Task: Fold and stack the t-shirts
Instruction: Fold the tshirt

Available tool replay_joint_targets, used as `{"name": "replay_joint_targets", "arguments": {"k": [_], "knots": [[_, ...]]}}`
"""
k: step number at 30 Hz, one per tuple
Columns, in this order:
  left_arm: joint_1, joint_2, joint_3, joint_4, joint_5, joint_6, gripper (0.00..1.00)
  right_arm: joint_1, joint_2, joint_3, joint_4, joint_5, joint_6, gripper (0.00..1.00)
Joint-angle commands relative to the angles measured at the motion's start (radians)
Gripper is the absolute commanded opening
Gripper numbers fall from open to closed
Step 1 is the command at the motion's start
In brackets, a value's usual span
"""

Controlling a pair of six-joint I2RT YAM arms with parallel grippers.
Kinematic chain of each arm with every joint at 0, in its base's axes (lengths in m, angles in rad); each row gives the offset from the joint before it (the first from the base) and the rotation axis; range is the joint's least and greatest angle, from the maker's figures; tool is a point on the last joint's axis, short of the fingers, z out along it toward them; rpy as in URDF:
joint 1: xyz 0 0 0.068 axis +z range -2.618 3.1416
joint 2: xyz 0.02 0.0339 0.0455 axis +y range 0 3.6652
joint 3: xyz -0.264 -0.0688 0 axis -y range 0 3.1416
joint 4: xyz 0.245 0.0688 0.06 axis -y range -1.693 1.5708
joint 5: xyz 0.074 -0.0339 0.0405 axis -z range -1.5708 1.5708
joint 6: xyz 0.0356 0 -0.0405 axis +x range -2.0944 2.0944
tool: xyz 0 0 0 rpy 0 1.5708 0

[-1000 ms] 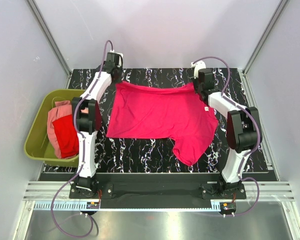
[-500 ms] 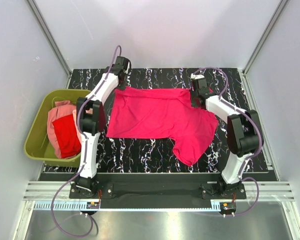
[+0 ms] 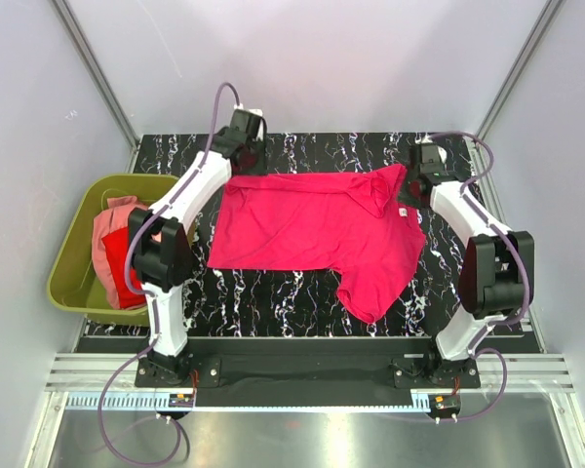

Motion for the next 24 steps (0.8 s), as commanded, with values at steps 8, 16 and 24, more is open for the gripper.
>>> {"name": "replay_joint_targets", "arguments": {"k": [8, 16, 24], "knots": [[-0.001, -0.033, -0.285, 0.038, 0.067, -0.169, 0.44, -0.129, 0.068, -0.039, -0.104, -0.063, 0.049, 0.36], [0.005, 0.014, -0.335, 0.004, 0.033, -0.216, 0.45, -0.249, 0.068, -0.174, -0.092, -0.102, 0.068, 0.45], [-0.001, -0.012, -0.379, -0.005, -0.051, -0.23, 0.48, -0.266, 0.063, -0.246, 0.011, -0.159, 0.082, 0.46]]}}
